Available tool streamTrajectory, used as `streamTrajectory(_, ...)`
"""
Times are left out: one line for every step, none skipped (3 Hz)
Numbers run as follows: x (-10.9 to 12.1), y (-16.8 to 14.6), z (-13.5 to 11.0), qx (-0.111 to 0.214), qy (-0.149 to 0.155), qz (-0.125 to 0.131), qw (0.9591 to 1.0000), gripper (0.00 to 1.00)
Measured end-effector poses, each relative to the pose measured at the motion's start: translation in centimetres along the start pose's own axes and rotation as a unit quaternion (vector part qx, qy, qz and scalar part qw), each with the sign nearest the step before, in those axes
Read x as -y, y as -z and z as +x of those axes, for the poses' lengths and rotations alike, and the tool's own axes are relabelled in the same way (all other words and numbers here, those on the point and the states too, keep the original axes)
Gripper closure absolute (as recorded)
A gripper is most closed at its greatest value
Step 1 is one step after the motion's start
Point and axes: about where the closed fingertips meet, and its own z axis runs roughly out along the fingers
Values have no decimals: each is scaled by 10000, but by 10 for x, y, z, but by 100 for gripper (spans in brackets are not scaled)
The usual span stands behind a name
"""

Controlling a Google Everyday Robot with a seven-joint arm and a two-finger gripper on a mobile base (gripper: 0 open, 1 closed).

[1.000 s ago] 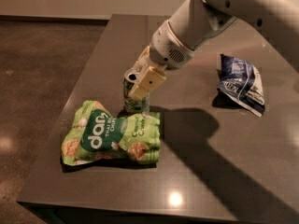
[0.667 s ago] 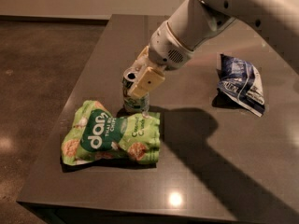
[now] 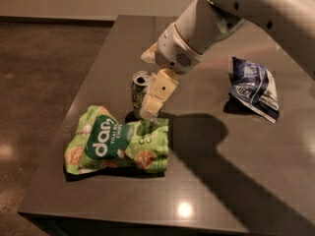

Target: Move 7up can near green rice chip bag

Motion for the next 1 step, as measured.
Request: streamTrajectory(0,0,0,0,0,0,10000,0)
